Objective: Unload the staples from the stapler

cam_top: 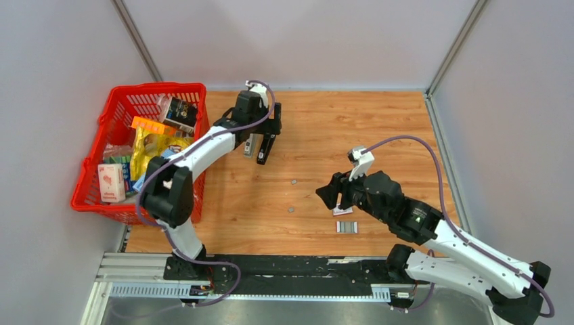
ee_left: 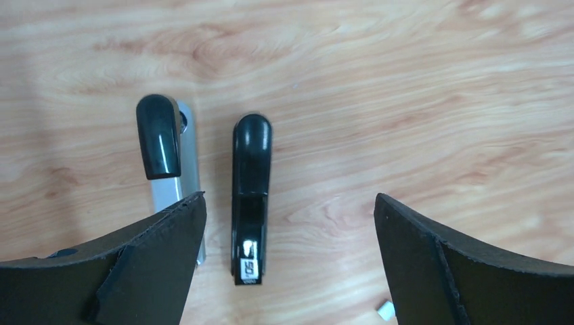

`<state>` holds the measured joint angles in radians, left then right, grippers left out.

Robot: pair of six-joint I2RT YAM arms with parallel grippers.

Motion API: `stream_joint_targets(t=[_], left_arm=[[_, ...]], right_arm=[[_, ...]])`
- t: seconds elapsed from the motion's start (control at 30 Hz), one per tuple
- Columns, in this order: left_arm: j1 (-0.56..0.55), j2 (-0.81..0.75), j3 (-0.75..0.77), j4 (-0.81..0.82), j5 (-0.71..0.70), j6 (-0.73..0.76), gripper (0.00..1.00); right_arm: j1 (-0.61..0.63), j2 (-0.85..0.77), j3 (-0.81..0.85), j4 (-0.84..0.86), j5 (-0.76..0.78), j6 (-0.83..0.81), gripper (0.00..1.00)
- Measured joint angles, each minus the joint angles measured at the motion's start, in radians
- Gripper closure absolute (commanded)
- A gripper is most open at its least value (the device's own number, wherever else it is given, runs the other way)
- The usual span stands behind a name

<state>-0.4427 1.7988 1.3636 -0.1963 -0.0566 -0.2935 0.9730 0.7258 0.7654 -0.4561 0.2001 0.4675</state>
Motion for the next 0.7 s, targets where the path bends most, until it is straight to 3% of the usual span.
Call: stream_joint_targets(t=[0.27,0.5,0.67,0.7], left_arm=[[0.000,-0.294,-0.077,0.047,0.109,-0.064,0.00],[0.008,-0.549,-0.341,0.170,0.207,-0.157,0.00],[0.008,-0.669,-0.416,0.106,0.256,-0.173,0.06],[0.008,-0.704,-0.436,0.099,0.262,-0.173,0.12]], right_arm=[[0.000,0.051,0.001,-0.013,0.013,-0.003,0.34],[0.000,0.092,0.015,-0.021,0.034,-0.009,0.31],[0.000,0.159,0.037,-0.022,0.033,-0.013,0.30],[0.000,0.182,0.042,-0.021,0.031,-0.013,0.30]])
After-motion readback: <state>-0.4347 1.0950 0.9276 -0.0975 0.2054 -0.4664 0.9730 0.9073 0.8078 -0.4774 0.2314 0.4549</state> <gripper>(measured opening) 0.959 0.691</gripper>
